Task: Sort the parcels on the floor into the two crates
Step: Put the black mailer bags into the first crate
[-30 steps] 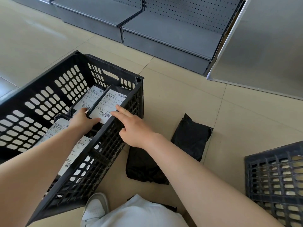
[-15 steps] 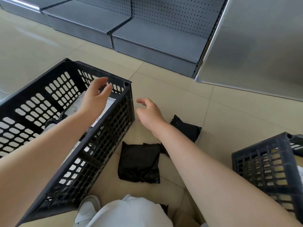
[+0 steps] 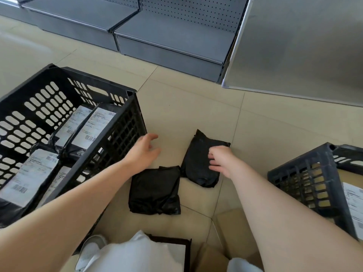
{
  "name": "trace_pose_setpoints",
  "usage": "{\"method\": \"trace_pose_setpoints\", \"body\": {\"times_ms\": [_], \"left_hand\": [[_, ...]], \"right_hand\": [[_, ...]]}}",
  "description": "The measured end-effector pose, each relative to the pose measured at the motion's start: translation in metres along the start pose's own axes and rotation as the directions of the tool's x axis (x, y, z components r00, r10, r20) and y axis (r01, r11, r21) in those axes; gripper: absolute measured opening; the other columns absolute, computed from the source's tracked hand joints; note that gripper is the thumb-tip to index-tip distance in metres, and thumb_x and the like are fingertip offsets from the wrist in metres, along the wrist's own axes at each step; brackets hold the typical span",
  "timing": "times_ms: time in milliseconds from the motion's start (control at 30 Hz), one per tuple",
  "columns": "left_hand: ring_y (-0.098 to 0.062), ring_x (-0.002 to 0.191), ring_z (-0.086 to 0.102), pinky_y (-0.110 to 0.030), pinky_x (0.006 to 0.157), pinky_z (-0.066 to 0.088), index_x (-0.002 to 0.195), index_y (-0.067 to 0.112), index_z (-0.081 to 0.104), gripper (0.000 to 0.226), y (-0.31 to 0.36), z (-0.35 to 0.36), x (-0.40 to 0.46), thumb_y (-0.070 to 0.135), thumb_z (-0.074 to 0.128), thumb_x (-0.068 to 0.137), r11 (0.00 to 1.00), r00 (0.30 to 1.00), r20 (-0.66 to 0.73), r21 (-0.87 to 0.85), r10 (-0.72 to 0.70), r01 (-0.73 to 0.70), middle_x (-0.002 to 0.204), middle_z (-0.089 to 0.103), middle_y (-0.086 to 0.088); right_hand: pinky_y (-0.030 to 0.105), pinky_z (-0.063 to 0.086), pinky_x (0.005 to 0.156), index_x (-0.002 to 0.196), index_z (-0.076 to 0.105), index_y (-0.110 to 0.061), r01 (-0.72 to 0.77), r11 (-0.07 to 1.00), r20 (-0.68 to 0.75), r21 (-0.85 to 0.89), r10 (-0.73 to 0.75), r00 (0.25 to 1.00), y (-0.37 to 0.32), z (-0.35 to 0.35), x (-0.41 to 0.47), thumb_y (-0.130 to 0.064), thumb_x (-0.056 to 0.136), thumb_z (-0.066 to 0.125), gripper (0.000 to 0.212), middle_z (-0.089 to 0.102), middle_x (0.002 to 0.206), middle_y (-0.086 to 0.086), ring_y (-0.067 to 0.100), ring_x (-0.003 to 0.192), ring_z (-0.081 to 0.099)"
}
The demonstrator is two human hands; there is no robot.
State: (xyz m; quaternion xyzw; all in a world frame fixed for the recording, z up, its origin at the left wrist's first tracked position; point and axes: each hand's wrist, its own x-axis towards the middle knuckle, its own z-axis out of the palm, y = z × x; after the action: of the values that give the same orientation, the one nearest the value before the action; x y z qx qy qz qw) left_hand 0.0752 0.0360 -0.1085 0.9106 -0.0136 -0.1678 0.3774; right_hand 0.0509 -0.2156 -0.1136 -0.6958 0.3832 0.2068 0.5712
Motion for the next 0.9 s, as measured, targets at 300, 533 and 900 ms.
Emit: {"method": "trace_pose_setpoints", "body": {"times_ms": [300,533,900], "left_hand": [[-0.019,0.136,0.043,-0.034,0.11,0.036,0.15,0.026,0.034,0.054,-0.029,0.074,0.011,0.028,0.054,0.099,0.974,0.944,0.249,-0.024,-0.214,0.227,0.152,0.041,0.001],[-0.023,0.142,0.035,-0.029,0.11,0.03,0.154,0.02,0.028,0.06,-0.029,0.104,0.029,0.025,0.052,0.099,0.977,0.897,0.387,0.063,-0.213,0.205,0.155,0.037,-0.005],[-0.008,0.124,0.046,-0.016,0.09,0.035,0.158,0.018,0.014,0.069,-0.019,0.153,0.039,0.006,0.045,0.097,0.957,0.836,0.508,-0.072,-0.208,0.282,0.158,0.03,-0.005]], "right_hand": [[0.034,0.053,0.077,0.136,0.05,-0.004,-0.146,0.989,0.014,-0.035,0.147,0.989,0.054,-0.042,0.04,-0.014,0.099,0.048,0.038,0.061,0.12,0.013,0.023,0.092,0.059],[0.041,0.051,0.098,0.118,0.051,-0.008,-0.149,0.988,-0.011,-0.039,0.149,0.989,0.075,-0.044,0.064,-0.011,0.099,0.048,0.019,0.056,0.118,0.013,0.028,0.108,0.055],[0.043,0.046,0.108,0.149,0.041,-0.014,-0.11,0.991,0.002,-0.078,0.111,0.994,0.118,-0.026,0.093,-0.021,0.097,0.059,0.055,0.05,0.125,0.003,0.024,0.123,0.053]]}}
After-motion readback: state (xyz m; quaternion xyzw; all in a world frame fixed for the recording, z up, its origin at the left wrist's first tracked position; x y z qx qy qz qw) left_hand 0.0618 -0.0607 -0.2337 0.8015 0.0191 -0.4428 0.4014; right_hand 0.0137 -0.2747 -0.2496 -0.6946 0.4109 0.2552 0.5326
